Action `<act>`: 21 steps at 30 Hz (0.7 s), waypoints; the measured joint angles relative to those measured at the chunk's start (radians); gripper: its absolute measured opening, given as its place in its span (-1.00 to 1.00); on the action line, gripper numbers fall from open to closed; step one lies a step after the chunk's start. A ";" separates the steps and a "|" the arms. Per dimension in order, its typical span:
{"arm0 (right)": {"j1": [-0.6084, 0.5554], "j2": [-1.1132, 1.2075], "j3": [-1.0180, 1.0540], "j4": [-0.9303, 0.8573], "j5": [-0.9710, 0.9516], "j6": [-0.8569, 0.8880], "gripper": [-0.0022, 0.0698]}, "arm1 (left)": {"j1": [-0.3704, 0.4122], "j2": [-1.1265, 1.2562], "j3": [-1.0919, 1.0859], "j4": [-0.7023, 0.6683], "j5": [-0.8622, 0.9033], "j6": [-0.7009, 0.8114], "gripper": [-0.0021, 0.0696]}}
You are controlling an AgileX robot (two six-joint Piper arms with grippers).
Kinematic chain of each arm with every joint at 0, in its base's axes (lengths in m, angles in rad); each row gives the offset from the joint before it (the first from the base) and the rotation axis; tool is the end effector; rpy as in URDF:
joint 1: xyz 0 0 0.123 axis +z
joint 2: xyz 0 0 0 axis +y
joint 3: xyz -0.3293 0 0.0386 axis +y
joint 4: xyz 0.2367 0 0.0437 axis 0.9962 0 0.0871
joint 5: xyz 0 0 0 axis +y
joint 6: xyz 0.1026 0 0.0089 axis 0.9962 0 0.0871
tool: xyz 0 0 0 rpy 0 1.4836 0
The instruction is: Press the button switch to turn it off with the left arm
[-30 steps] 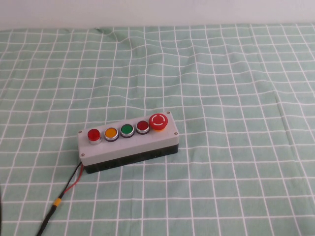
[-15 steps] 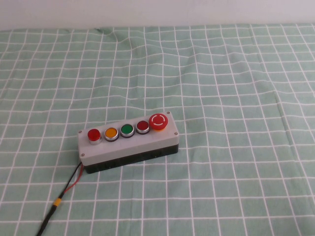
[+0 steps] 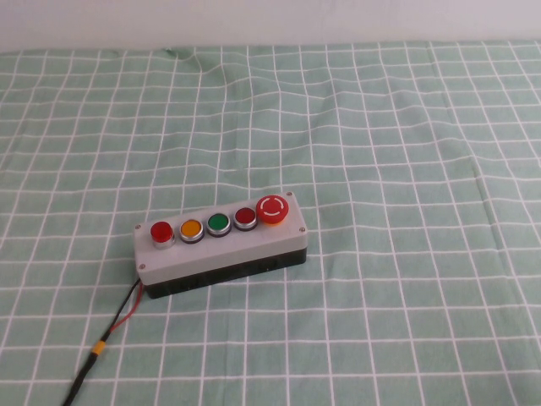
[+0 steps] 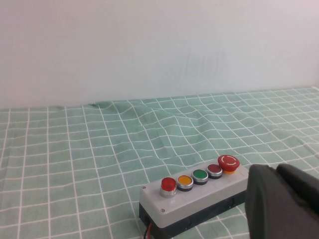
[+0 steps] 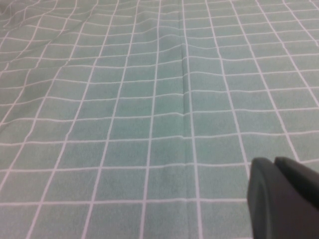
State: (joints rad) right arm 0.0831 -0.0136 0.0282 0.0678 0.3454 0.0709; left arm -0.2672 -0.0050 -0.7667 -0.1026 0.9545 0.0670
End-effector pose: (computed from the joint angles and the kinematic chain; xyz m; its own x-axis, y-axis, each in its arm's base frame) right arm 0.0065 0.0029 0.1696 -0.2795 0.1115 -0.9537 -0.0681 0.9884 0.1355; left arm -0.0873 0.0150 0.3467 -0.0871 0.0316 -0.9957 0.3440 0.9390 -0.0002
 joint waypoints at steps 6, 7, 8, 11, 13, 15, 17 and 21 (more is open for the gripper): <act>0.000 0.000 0.000 0.000 0.000 0.000 -0.98 | 0.000 0.000 0.006 0.000 0.000 0.000 -0.95; 0.000 0.000 0.000 0.000 0.000 0.000 -0.98 | 0.000 0.000 0.006 0.004 0.000 0.000 -0.95; 0.000 0.000 0.000 0.000 0.000 0.000 -0.98 | 0.000 0.000 0.006 0.012 -0.001 0.000 -0.95; 0.000 0.000 0.000 0.000 0.000 0.000 -0.98 | 0.000 0.000 0.006 0.060 -0.006 0.000 -0.95; 0.000 0.000 0.000 0.000 0.000 0.000 -0.98 | 0.000 0.000 0.006 0.103 -0.010 0.000 -0.95; 0.000 0.000 0.000 0.000 0.000 0.000 -0.98 | 0.000 0.000 0.009 0.140 -0.026 0.000 -0.95; 0.000 0.000 0.000 0.000 0.000 0.000 -0.98 | 0.000 0.000 0.030 0.163 -0.082 0.000 -0.95; 0.000 0.000 0.000 0.000 0.000 0.000 -0.98 | 0.000 0.000 0.132 0.219 -0.327 0.001 -0.95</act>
State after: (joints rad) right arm 0.0831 -0.0136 0.0282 0.0678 0.3454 0.0709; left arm -0.2672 -0.0050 -0.6344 0.1164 0.6275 0.0678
